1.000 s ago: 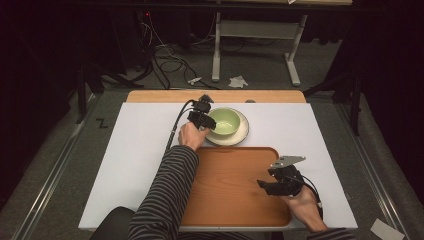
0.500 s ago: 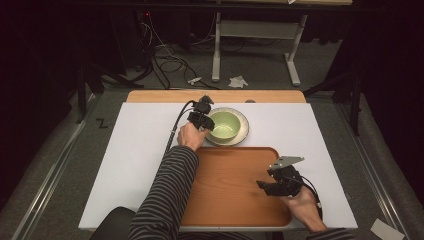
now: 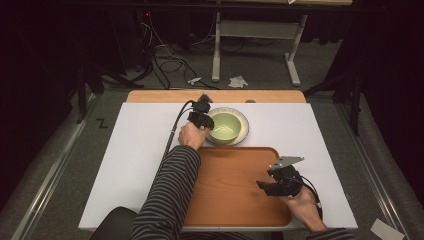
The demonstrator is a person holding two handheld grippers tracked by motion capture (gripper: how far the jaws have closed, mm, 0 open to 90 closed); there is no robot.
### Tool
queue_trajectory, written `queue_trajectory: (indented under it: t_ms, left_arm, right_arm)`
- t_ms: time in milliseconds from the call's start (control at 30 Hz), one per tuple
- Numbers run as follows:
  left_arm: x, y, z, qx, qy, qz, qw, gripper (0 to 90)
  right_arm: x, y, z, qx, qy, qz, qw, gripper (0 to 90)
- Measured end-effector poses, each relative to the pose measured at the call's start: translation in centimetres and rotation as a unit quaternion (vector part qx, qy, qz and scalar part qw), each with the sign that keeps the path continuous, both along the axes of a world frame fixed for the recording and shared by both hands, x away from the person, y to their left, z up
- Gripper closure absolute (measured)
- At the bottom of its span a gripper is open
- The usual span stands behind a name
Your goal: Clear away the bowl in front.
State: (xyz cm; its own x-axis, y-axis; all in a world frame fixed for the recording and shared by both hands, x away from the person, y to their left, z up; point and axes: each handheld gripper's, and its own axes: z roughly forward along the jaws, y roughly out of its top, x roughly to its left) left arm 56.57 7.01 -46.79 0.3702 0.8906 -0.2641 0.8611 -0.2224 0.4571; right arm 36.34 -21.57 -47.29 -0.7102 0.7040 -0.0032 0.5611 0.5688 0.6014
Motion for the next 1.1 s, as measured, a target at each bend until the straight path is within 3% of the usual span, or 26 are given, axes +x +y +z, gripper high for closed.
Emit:
queue_trajectory:
  t_ms: [467, 700, 1100]
  left_arm:
    - [0.0, 0.1, 0.5, -0.035, -0.017, 0.004, 0.9992, 83.4]
    - [-0.2, 0.5, 0.9, -0.030, -0.024, 0.003, 0.9993, 83.2]
    - [-0.7, 1.0, 2.1, -0.038, -0.034, -0.003, 0.9987, 83.2]
  right_arm:
    - [-0.1, -0.2, 0.1, 0.001, -0.001, -0.004, 1.0000, 42.7]
    - [-0.1, 0.0, 0.0, -0.003, -0.002, 0.000, 1.0000, 42.7]
    - [-0.1, -0.1, 0.0, -0.001, 0.001, 0.000, 1.0000, 42.7]
